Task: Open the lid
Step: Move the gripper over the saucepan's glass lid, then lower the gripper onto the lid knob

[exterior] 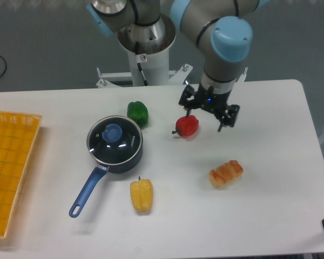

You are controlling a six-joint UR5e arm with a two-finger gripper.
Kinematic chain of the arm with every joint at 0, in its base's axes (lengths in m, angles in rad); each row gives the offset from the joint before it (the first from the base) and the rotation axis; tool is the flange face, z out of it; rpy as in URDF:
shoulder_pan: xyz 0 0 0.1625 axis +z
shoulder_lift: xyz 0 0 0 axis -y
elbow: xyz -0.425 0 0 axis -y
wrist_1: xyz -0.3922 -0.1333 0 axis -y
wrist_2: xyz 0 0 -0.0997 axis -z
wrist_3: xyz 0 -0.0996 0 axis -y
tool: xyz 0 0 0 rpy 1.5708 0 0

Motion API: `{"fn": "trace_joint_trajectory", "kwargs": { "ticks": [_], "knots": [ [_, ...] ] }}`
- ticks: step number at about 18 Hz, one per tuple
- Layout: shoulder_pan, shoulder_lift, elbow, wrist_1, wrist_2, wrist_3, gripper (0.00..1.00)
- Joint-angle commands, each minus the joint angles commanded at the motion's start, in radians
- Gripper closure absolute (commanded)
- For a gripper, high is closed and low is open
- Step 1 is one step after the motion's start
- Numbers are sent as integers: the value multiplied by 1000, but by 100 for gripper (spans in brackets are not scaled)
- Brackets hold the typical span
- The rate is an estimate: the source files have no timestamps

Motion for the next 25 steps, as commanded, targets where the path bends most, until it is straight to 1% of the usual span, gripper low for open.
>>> {"fn": "trace_joint_trajectory", "kwargs": {
  "ticks": [5, 10, 16, 20, 21, 25],
  "knots": [
    [-71, -12, -3, 5, 11, -92, 0],
    [-138, -34, -3, 32, 15, -200, 0],
    [-216, -43, -34, 43, 18, -247, 0],
    [-255, -45, -44, 43, 23, -249, 0],
    [-258, -45, -46, 41, 32, -249, 0],
    [-316, -52, -48, 41, 92, -250, 0]
  ]
}}
